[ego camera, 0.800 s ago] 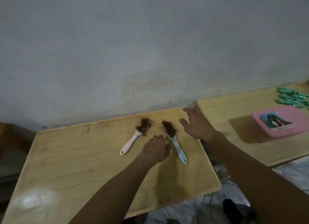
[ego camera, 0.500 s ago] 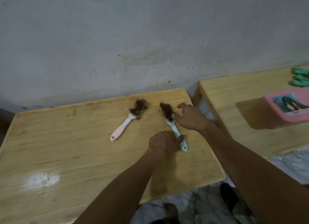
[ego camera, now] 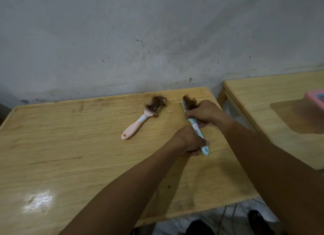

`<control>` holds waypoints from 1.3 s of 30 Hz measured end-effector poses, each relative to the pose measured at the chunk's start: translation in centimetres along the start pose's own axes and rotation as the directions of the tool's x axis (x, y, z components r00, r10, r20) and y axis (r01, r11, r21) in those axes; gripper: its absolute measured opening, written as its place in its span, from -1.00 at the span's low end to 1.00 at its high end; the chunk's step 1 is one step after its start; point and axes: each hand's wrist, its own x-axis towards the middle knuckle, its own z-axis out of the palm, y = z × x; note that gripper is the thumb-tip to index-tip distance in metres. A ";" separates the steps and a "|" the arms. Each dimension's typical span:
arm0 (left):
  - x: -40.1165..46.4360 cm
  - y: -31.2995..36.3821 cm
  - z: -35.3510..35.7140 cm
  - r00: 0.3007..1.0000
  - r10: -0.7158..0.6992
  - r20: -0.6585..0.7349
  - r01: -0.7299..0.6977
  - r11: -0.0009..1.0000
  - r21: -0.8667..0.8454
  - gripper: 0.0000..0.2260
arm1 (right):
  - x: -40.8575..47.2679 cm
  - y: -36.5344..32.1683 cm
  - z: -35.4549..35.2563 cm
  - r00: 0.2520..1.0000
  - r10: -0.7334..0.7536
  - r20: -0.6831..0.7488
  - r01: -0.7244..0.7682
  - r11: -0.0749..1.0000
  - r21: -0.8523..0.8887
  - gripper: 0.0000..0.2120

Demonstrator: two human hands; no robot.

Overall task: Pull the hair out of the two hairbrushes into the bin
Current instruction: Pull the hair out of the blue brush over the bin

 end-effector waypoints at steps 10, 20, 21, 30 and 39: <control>-5.9 -3.4 -1.4 0.974 0.094 -0.204 -0.134 0.972 -0.191 -0.69 | -7.5 -4.0 -0.1 0.963 -0.224 -0.150 0.247 0.955 0.166 -0.66; -18.7 -9.0 -1.3 0.773 0.181 -0.607 -0.450 0.832 -0.325 -0.89 | -19.4 -10.1 5.7 0.847 -0.531 -0.019 0.528 0.836 0.147 -0.60; -19.9 -10.1 -1.5 0.752 0.152 -0.642 -0.447 0.833 -0.326 -0.89 | -20.3 -10.6 6.5 0.833 -0.552 0.029 0.539 0.823 0.179 -0.59; -30.4 -20.2 -3.9 0.515 0.006 -0.857 -0.460 0.846 -0.270 -0.66 | -25.4 -14.8 15.5 0.644 -0.695 0.320 0.583 0.716 0.383 -0.80; -36.6 -28.7 -2.2 0.380 -0.144 -0.914 -0.278 0.925 -0.261 -0.21 | -30.6 -14.5 25.1 0.545 -0.771 0.330 0.700 0.635 0.326 -0.92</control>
